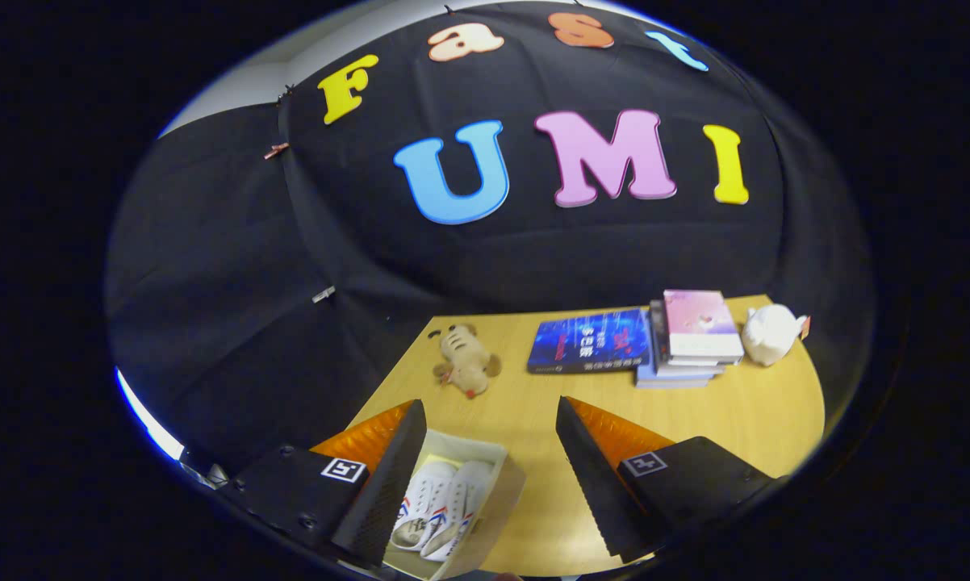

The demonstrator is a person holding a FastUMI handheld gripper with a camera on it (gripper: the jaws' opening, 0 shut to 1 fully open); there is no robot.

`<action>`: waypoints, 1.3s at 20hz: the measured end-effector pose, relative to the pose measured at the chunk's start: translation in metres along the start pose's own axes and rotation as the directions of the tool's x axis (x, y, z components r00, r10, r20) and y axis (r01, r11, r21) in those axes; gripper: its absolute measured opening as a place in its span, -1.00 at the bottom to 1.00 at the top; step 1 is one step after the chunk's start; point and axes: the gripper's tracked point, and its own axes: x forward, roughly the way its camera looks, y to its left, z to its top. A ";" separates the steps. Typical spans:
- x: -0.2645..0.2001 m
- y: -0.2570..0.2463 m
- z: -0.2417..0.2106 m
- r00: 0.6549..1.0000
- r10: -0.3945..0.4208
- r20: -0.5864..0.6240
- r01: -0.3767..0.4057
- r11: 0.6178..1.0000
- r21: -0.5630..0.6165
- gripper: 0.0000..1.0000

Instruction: Open the storage box then place both shoes into the box .Put the left shoe in first, then the right shoe, with the right side of both shoes facing outward in a uniform manner.

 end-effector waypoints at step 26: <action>-0.151 -0.283 0.119 0.920 -0.284 0.271 0.309 0.949 -0.055 0.97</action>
